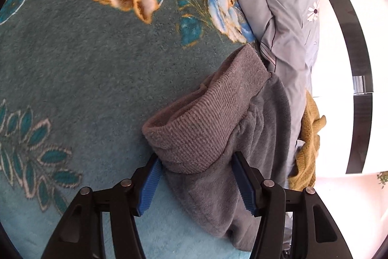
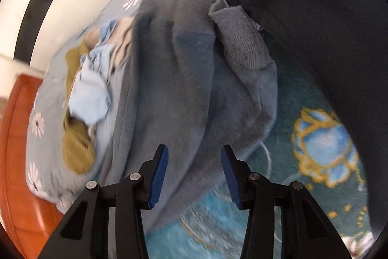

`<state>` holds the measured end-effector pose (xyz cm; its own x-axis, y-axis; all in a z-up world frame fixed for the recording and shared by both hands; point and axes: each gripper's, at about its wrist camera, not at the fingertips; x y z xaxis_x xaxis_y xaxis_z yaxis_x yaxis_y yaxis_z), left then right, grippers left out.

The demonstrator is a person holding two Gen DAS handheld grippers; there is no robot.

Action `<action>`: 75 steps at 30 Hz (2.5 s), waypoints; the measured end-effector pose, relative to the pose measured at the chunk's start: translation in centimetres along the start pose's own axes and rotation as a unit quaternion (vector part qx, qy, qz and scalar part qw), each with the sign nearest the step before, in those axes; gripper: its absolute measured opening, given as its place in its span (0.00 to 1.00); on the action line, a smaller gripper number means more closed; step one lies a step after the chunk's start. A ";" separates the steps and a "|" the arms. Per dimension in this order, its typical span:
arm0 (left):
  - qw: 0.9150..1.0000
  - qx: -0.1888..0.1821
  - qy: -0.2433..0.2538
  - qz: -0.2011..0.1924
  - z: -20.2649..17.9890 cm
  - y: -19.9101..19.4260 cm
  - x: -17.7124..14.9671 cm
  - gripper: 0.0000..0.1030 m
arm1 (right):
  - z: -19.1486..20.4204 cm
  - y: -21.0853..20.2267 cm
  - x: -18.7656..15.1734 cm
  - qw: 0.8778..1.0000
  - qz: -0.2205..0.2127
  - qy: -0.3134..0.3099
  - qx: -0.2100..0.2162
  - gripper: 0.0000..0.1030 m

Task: Fold clothes

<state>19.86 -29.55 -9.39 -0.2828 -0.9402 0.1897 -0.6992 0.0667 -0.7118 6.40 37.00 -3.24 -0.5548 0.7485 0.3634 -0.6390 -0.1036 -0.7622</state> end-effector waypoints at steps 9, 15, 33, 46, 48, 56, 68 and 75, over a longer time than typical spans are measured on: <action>0.999 -0.022 -0.030 -0.014 0.8 0.1 -0.5 0.60 | 0.9 3.2 1.6 0.999 -0.012 0.022 -0.020 0.05; 0.999 -0.026 -0.026 -0.011 0.6 0.2 -0.7 0.60 | 4.7 0.4 1.7 0.995 -0.046 -0.085 -0.015 0.03; 0.999 -0.040 -0.028 0.001 0.7 0.4 -1.0 0.60 | -0.7 1.1 -0.8 0.995 -0.036 -0.008 -0.098 0.39; 0.998 -0.046 -0.053 0.000 1.0 0.4 -0.3 0.21 | 2.1 3.5 -1.3 0.995 -0.045 -0.004 -0.094 0.07; 0.998 -0.046 -0.044 -0.002 0.5 0.1 0.2 0.16 | 2.7 3.3 -1.2 0.995 -0.048 -0.006 -0.090 0.06; 0.997 -0.073 -0.008 -0.007 -2.1 -1.7 3.1 0.12 | 5.1 -0.3 -1.6 0.996 -0.065 -0.023 -0.052 0.05; 0.997 -0.041 0.064 -0.003 1.5 -7.1 9.1 0.12 | 2.3 -9.5 -10.1 1.000 -0.008 -0.019 0.006 0.05; 0.997 -0.009 0.076 0.012 4.2 -6.3 11.6 0.12 | 1.7 -10.9 -15.0 0.999 0.034 -0.030 0.007 0.05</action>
<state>23.71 -42.31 -5.51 -0.3953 -0.8769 0.2736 -0.7025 0.0967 -0.7051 20.78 25.78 0.49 -0.6275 0.6988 0.3434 -0.6066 -0.1622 -0.7783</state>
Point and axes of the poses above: each gripper's, at about its wrist camera, not at the fingertips, and y roughly the way its jaws point, z to its left, x to its top, and after that the axes turned 11 degrees about -z, right-handed
